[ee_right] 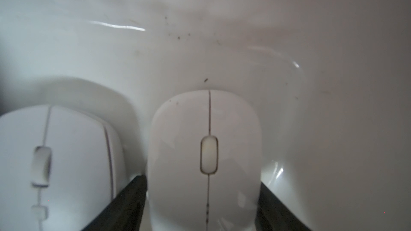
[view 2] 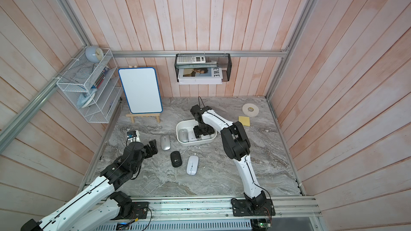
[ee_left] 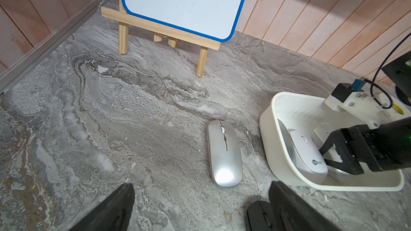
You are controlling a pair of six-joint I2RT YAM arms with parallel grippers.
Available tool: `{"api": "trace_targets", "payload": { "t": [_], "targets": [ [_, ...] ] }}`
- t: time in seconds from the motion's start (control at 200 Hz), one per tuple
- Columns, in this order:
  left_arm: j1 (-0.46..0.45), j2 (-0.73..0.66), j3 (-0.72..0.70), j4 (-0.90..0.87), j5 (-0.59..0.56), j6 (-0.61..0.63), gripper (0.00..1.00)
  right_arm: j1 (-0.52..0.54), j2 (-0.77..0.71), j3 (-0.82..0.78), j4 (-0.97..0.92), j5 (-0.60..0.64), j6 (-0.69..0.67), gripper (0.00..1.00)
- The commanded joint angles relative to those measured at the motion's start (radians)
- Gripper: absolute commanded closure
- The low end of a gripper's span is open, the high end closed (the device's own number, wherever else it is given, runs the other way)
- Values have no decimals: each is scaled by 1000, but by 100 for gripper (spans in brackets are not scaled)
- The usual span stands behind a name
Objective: Take out the mouse from the storage box
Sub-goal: Pick up the mouse from the storage box.
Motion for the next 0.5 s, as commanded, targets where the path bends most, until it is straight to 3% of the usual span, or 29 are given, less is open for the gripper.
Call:
{"api": "trace_targets", "payload": {
  "t": [0.0,0.2,0.495],
  "targets": [
    [5,2,-9,16,-9,18,0,-3,42,-12,8,-16,0,27],
    [5,1,-11,17,-10,17,0,3,20,-5,7,-25,-7,36],
    [5,7,-10,23,-6,17,0,15,-40,4,9,-9,-13,38]
  ]
}}
